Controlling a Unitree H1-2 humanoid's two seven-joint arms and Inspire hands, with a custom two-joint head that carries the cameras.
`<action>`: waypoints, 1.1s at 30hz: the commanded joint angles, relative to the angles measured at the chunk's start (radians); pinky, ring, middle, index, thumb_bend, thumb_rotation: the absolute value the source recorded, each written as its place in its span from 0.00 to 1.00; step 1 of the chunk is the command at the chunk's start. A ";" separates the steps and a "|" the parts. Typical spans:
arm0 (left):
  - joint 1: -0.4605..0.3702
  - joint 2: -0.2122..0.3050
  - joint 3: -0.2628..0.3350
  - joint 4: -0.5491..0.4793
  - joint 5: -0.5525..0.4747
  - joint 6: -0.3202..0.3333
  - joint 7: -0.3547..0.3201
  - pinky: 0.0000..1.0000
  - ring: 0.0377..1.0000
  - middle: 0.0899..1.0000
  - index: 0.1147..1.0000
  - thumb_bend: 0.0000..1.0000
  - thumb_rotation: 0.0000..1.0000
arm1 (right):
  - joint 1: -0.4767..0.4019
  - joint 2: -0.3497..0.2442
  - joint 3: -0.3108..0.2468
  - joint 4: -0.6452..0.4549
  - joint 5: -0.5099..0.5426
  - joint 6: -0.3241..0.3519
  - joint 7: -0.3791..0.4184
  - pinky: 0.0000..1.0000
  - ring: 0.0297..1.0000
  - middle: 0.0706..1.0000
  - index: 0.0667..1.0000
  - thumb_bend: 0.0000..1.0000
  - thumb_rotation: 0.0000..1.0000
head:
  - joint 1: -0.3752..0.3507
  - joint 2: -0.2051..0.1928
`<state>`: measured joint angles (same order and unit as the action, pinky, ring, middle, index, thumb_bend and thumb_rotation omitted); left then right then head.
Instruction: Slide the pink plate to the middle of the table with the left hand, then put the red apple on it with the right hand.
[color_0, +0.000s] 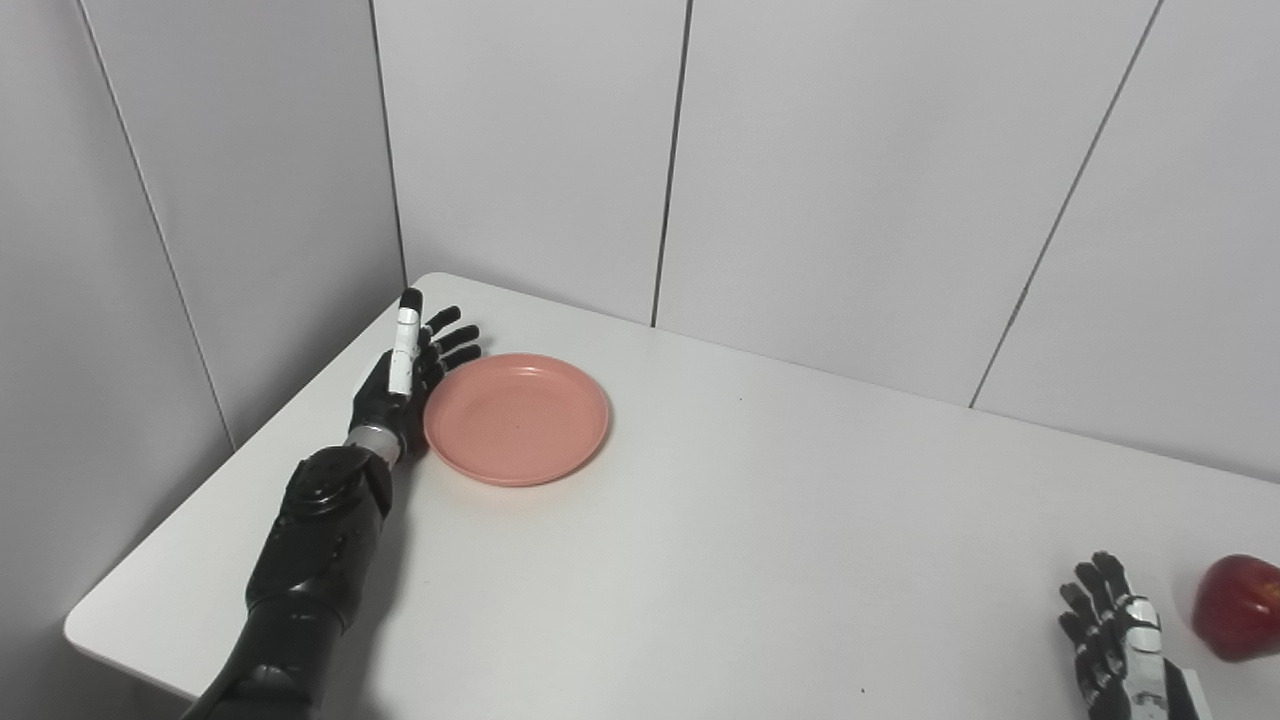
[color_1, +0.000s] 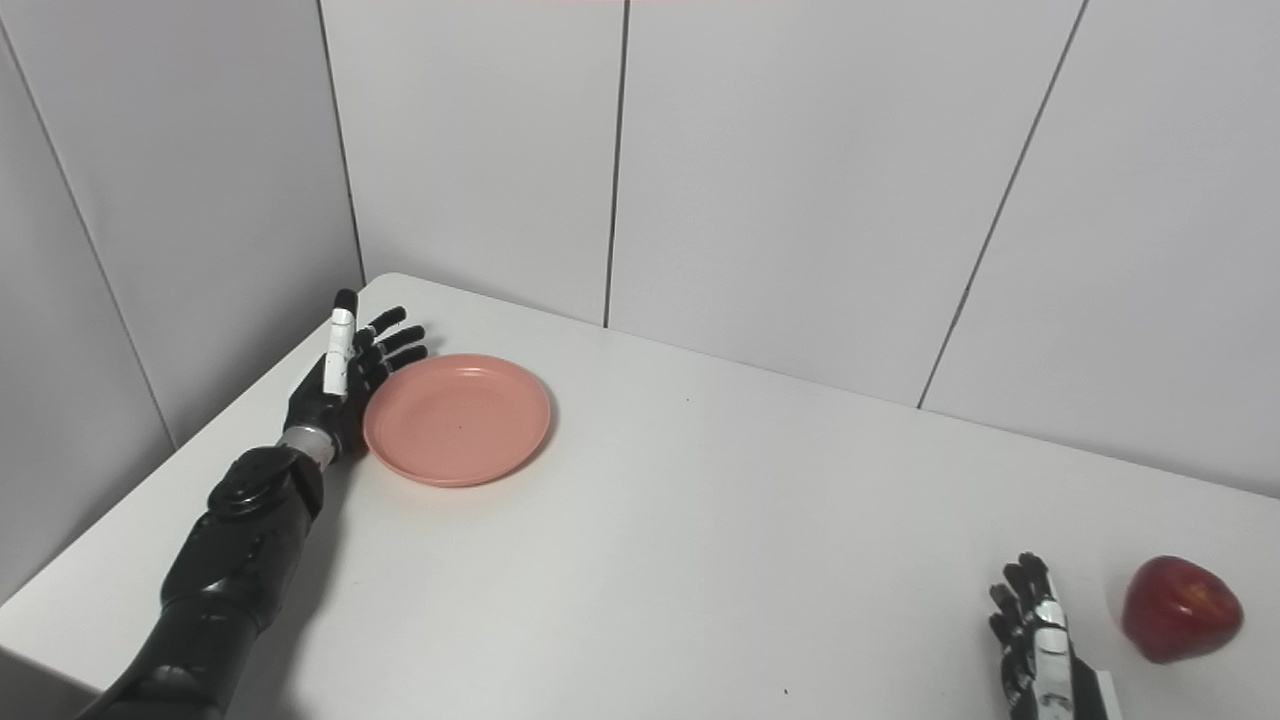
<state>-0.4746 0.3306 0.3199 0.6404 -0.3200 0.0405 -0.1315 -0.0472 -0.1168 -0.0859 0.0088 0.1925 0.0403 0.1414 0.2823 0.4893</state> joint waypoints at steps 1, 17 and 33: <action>-0.032 0.004 -0.012 -0.026 0.007 -0.003 -0.002 0.83 0.83 0.81 0.84 0.91 1.00 | 0.023 0.013 0.009 0.015 0.010 0.007 0.006 1.00 0.96 0.97 0.96 0.80 1.00 | -0.001 0.001; -0.054 -0.049 -0.062 0.024 0.006 -0.039 -0.026 0.88 0.85 0.83 0.85 0.93 1.00 | 0.025 0.022 0.011 0.006 0.008 0.012 -0.001 1.00 0.96 0.96 0.97 0.81 1.00 | -0.008 0.007; -0.066 -0.088 -0.091 0.070 0.000 -0.067 -0.047 0.84 0.84 0.82 0.84 0.92 1.00 | 0.023 0.026 0.014 0.007 0.006 0.012 -0.001 1.00 0.95 0.95 0.96 0.82 1.00 | -0.010 0.011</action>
<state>-0.5134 0.2559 0.2358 0.6938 -0.3207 -0.0243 -0.1706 -0.0430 -0.1087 -0.0826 -0.0013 0.1914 0.0476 0.1389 0.2730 0.4985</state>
